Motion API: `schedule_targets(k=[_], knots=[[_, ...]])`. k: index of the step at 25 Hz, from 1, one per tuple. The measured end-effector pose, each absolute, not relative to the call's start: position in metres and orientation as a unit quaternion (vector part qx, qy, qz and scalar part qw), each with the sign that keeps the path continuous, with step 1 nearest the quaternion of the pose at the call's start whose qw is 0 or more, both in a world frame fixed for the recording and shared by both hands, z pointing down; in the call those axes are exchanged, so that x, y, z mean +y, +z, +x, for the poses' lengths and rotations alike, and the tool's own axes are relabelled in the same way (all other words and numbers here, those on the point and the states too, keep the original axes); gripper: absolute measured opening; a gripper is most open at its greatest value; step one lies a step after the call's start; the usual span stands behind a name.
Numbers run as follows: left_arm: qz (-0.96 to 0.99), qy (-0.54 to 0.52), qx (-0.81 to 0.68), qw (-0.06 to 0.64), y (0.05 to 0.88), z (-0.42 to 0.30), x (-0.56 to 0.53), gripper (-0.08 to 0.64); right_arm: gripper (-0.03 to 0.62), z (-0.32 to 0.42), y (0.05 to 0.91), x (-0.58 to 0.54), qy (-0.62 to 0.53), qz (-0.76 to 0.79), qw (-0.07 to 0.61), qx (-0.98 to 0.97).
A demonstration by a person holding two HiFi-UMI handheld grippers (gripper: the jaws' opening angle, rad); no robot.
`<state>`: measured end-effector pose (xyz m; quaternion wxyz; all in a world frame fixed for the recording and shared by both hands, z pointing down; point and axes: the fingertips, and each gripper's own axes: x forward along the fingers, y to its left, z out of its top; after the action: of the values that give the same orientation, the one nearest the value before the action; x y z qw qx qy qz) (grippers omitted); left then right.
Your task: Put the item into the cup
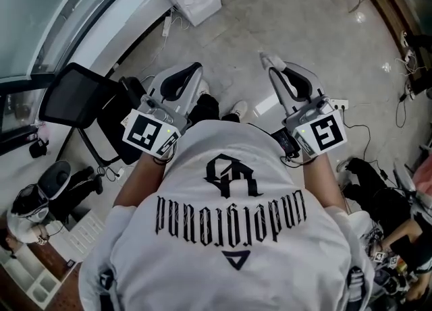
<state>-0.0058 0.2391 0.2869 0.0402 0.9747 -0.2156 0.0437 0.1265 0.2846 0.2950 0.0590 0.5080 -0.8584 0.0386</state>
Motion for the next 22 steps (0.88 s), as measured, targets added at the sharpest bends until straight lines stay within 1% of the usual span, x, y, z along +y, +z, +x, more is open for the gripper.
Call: schedule_targets(k=[5,9,14,22], knots=[[0.976,0.039,-0.211,0.042,0.288,0.003,0.227,0.015,0.048,0.136,0.292,0.278,0.036,0.516,0.059,-0.854],[0.977,0.036,-0.206,0.041,0.290,0.008,0.214,0.015,0.048,0.142,0.292,0.269,0.050,0.522,0.042,-0.851],[0.978,0.033,-0.200,0.044,0.290,0.010,0.195,0.015,0.048,0.144,0.292,0.252,0.039,0.531,0.063,-0.844],[0.979,0.033,-0.193,0.054,0.293,0.009,0.152,0.015,0.048,0.141,0.293,0.208,0.043,0.533,0.075,-0.842]])
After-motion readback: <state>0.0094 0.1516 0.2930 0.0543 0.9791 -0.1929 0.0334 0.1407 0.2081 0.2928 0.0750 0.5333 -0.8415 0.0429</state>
